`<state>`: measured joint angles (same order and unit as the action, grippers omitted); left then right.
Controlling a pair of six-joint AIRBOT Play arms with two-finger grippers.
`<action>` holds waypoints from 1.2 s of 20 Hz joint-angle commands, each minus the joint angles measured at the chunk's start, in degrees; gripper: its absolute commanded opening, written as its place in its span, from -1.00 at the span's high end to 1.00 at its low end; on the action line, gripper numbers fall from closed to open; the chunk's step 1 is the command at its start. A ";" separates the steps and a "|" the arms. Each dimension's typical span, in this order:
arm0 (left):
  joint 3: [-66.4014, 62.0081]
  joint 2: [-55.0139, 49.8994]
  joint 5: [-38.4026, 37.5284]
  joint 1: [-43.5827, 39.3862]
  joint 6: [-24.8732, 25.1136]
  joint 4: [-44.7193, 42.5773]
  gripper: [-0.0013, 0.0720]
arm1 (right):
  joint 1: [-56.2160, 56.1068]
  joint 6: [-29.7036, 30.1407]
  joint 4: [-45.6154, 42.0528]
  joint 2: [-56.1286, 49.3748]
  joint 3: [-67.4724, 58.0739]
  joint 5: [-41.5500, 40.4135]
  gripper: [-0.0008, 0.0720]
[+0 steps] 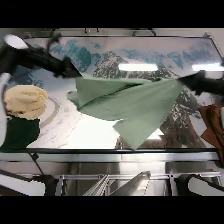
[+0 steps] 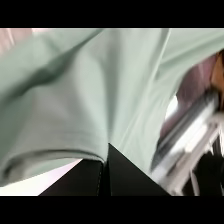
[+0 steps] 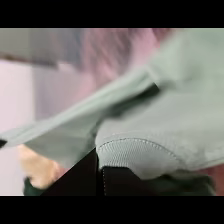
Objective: Fold the shirts.
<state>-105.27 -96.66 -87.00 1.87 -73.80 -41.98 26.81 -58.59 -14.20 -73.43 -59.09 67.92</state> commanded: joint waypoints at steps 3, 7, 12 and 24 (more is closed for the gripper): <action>-13.07 20.00 1.81 8.81 0.83 0.02 0.93 | 11.61 7.23 22.91 20.20 -7.82 5.62 0.92; -9.16 35.41 8.85 18.78 6.12 -0.15 0.92 | 18.45 11.28 26.80 33.59 -13.64 1.36 0.92; 1.51 40.74 11.80 27.19 14.34 4.00 0.92 | 18.51 8.70 14.16 37.99 -14.14 -1.51 0.92; 2.16 -3.43 21.44 8.52 17.33 -3.93 0.84 | -15.47 7.96 -7.82 -10.08 -9.07 -19.61 0.84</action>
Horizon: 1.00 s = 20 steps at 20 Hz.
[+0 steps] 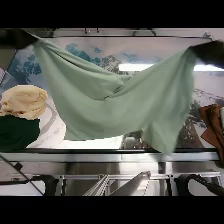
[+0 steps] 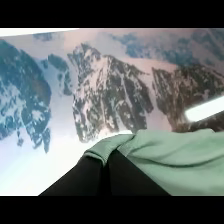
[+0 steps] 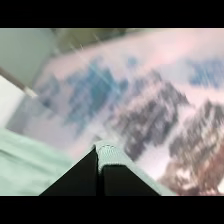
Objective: Fold the shirts.
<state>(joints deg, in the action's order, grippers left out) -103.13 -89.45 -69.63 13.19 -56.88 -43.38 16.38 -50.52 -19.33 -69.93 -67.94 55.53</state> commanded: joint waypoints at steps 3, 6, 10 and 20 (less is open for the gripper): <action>-0.96 -16.65 6.64 -1.33 -2.95 -2.01 -0.98 | -1.14 -0.98 1.49 -23.34 -3.50 -2.80 0.02; -5.79 -17.22 -2.86 3.74 -8.96 -2.10 -0.99 | 7.17 -1.36 -0.31 -23.15 -3.91 8.72 0.01; -7.19 -17.14 -21.94 10.49 -19.65 -2.16 -0.99 | 14.34 -5.46 -20.28 -22.49 -2.05 20.22 -0.05; 40.54 0.37 -19.45 11.96 -22.23 -17.18 -0.99 | 8.46 -5.55 -26.93 -28.59 4.68 11.39 -0.04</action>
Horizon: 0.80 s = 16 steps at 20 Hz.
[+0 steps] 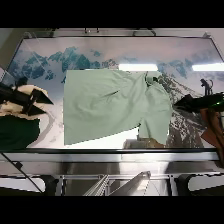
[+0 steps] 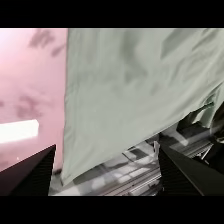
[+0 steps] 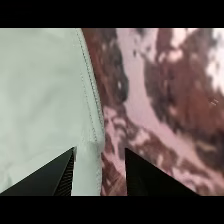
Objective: Fold the shirts.
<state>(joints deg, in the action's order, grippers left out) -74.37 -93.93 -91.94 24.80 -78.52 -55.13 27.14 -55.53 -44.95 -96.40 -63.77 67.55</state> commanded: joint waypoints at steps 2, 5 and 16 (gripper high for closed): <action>17.81 7.15 5.97 0.28 -0.57 -5.25 -0.99 | -5.53 -0.61 -0.24 -3.08 0.48 -0.70 -0.03; 24.09 7.67 9.40 -0.37 -0.57 -5.27 -0.99 | -10.38 1.14 3.76 -3.74 0.48 -1.95 -0.02; 21.59 -1.66 13.90 -17.40 0.59 -1.90 -0.34 | -12.66 1.95 10.34 -3.72 0.13 -0.70 -0.01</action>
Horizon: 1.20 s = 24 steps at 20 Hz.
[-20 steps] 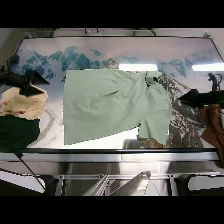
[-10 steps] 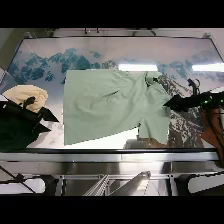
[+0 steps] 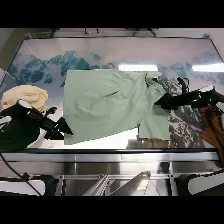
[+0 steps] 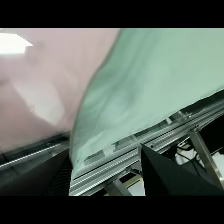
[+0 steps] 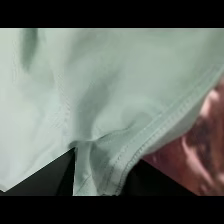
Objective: Fold the shirts.
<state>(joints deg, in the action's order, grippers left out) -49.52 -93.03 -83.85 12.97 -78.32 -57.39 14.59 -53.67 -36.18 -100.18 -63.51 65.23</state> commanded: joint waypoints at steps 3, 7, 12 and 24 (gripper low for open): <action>-6.93 -4.46 5.27 -9.75 0.39 -0.87 0.13 | 0.76 0.07 1.88 0.07 -0.15 5.73 -0.01; -8.87 -3.15 2.27 -11.76 2.29 -0.92 0.92 | 4.09 0.09 4.59 1.31 -0.15 14.29 0.92; -9.33 13.25 -3.87 -8.24 9.53 11.47 0.92 | 11.34 -0.33 6.78 14.01 -0.22 24.26 0.92; -33.40 47.65 -11.74 37.64 22.62 84.98 0.92 | 35.47 8.41 62.18 65.31 -2.86 4.11 0.92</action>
<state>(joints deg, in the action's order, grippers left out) -75.88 -45.45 -92.47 43.83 -56.40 9.02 46.87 -49.12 20.62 -45.32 -65.69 83.33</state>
